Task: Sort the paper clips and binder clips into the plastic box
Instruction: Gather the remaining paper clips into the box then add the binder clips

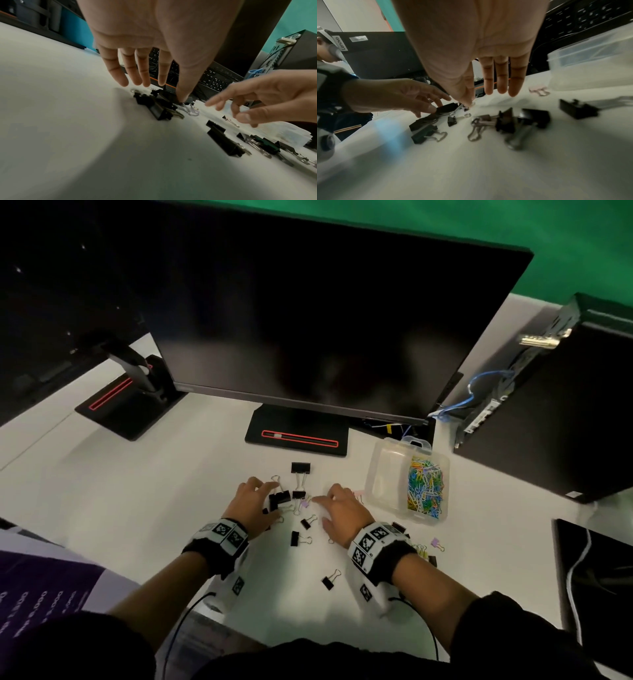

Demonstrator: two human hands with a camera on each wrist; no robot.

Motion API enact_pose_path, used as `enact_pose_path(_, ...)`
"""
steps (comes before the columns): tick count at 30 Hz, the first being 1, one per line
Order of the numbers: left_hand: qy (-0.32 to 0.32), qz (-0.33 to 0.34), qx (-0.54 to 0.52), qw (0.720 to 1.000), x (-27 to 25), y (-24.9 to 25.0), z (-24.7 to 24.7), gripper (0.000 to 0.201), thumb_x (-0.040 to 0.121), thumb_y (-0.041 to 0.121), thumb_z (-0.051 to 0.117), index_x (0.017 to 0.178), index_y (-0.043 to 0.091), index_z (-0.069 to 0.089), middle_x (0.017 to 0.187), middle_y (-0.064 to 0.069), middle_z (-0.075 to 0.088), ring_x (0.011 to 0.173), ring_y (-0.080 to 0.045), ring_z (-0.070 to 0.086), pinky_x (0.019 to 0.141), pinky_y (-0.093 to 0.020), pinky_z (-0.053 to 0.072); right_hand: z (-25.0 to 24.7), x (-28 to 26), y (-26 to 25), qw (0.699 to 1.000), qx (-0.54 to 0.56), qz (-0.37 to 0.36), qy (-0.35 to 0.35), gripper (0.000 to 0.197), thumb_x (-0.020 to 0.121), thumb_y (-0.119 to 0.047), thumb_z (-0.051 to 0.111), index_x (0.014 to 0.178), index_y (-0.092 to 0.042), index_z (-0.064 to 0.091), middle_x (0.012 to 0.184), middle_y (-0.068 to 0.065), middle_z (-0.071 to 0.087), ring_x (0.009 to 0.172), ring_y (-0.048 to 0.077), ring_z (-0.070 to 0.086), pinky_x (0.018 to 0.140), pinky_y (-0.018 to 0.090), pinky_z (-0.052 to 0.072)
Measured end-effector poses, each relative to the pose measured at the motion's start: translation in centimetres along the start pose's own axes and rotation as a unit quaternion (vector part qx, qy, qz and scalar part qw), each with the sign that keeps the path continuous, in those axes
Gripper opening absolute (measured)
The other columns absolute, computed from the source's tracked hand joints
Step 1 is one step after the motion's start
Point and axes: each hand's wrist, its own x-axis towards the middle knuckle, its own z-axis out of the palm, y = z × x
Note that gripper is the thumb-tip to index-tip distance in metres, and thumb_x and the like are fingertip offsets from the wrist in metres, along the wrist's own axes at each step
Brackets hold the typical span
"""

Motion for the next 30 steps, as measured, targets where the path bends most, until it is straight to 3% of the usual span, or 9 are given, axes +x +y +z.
enact_pose_path(7, -0.054, -0.011, 0.009, 0.998, 0.4, 0.1, 0.1, 0.055, 0.080, 0.035, 0.065, 0.129, 0.023, 0.043, 0.121, -0.008, 0.043, 0.114, -0.026, 0.045, 0.097, -0.037, 0.043, -0.1, 2.9, -1.8, 0.999, -0.031, -0.007, -0.037, 0.056, 0.086, -0.013, 0.048, 0.137, -0.030, 0.030, 0.126, 0.009, 0.038, 0.117, 0.026, 0.036, 0.094, 0.042, 0.045)
enact_pose_path(11, -0.050, -0.014, -0.023, 0.998, 0.4, -0.6, -0.3, 0.047, 0.080, 0.025, 0.064, 0.123, 0.020, 0.044, 0.113, -0.009, 0.047, 0.104, -0.028, 0.051, 0.088, -0.033, 0.043, 0.5, 2.5, -0.8, 1.000, -0.003, -0.005, -0.017, 0.046, 0.086, -0.014, 0.046, 0.131, -0.025, 0.043, 0.120, 0.007, 0.042, 0.112, 0.025, 0.038, 0.090, 0.041, 0.046)
enact_pose_path(15, -0.020, -0.004, -0.063, 0.998, 0.1, -0.9, -0.7, 0.042, 0.081, 0.020, 0.061, 0.119, 0.017, 0.044, 0.098, -0.002, 0.045, 0.088, -0.021, 0.047, 0.077, -0.027, 0.038, 0.2, 1.8, 0.5, 1.000, 0.027, 0.007, 0.000, 0.036, 0.085, -0.016, 0.050, 0.121, -0.020, 0.053, 0.122, 0.005, 0.042, 0.116, 0.022, 0.037, 0.091, 0.038, 0.047)
enact_pose_path(19, -0.019, -0.014, -0.099, 0.995, 0.1, -0.8, -0.8, 0.034, 0.083, 0.009, 0.054, 0.116, 0.013, 0.045, 0.095, -0.002, 0.045, 0.085, -0.021, 0.044, 0.076, -0.027, 0.034, -0.8, 2.8, 0.6, 0.999, 0.047, 0.026, 0.004, 0.054, 0.083, -0.010, 0.051, 0.133, -0.026, 0.038, 0.135, 0.004, 0.032, 0.125, 0.021, 0.032, 0.098, 0.038, 0.044)
enact_pose_path(23, -0.022, -0.018, -0.107, 0.994, 0.1, -0.9, -0.7, 0.032, 0.081, 0.009, 0.057, 0.111, 0.013, 0.046, 0.096, -0.003, 0.047, 0.085, -0.020, 0.045, 0.075, -0.027, 0.035, -2.1, 5.1, -0.8, 0.999, 0.025, 0.025, -0.001, 0.079, 0.076, 0.012, 0.048, 0.138, -0.032, 0.026, 0.147, 0.002, 0.020, 0.131, 0.024, 0.027, 0.096, 0.038, 0.047)
enact_pose_path(27, -0.005, -0.007, -0.111, 0.994, 0.0, -1.1, -0.8, 0.020, 0.082, 0.017, 0.059, 0.091, 0.017, 0.041, 0.090, -0.004, 0.048, 0.080, -0.022, 0.046, 0.071, -0.027, 0.034, -2.9, 7.7, -2.1, 0.999, -0.038, -0.018, -0.033, 0.094, 0.072, 0.019, 0.051, 0.141, -0.036, 0.020, 0.154, 0.000, 0.009, 0.135, 0.030, 0.021, 0.095, 0.040, 0.048)
enact_pose_path(30, 0.022, -0.021, -0.134, 0.990, 0.1, -1.3, -0.8, 0.019, 0.087, 0.020, 0.056, 0.076, 0.020, 0.040, 0.078, -0.003, 0.053, 0.073, -0.022, 0.047, 0.065, -0.027, 0.035, -3.0, 8.8, -2.3, 0.995, -0.054, -0.031, -0.077, 0.089, 0.074, 0.017, 0.053, 0.141, -0.034, 0.023, 0.155, 0.002, 0.010, 0.139, 0.031, 0.016, 0.104, 0.040, 0.041)
